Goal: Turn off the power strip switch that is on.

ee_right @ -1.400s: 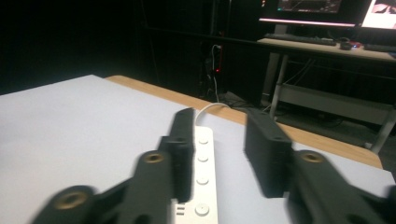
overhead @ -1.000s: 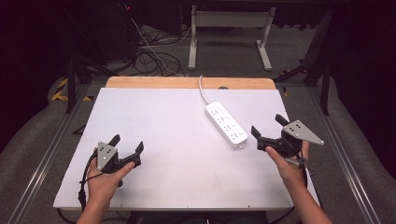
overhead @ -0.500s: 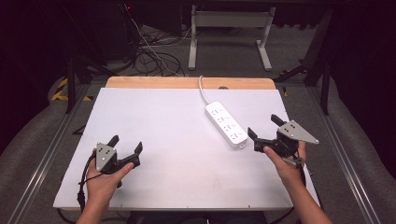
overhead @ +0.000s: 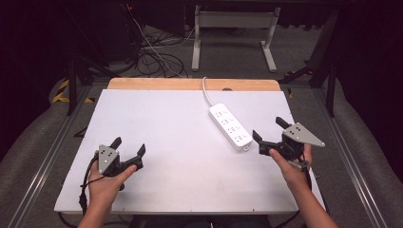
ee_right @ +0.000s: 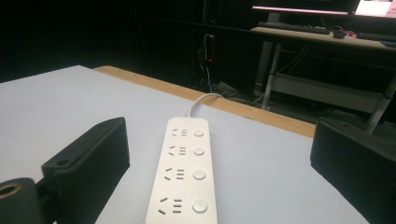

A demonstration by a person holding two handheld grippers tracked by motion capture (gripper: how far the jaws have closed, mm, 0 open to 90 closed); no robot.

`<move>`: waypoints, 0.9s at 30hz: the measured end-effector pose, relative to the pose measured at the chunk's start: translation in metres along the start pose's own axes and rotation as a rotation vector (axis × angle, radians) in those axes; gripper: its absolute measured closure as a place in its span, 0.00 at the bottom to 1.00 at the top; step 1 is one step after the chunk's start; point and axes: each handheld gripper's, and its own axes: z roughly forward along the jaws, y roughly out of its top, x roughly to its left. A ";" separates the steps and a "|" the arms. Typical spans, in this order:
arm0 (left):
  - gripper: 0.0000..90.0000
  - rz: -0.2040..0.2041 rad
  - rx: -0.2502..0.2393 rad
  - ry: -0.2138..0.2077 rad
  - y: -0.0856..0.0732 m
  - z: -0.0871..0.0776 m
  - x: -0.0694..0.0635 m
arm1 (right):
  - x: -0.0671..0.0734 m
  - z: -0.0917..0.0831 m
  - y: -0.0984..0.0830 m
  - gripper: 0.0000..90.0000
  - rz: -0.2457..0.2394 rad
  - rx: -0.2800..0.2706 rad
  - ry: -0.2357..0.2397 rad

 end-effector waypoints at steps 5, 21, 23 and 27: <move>0.13 0.001 -0.001 -0.010 0.000 0.001 -0.002 | -0.001 -0.002 -0.001 0.06 0.002 0.003 -0.006; 0.14 0.004 0.001 -0.015 0.001 0.004 -0.003 | -0.001 -0.005 -0.003 0.07 -0.004 0.014 -0.010; 0.14 0.004 0.004 -0.016 0.001 0.005 -0.003 | -0.001 -0.005 -0.003 0.07 -0.006 0.016 -0.009; 0.14 0.004 0.000 -0.019 0.002 0.006 -0.004 | -0.001 -0.006 -0.003 0.07 -0.007 0.018 -0.014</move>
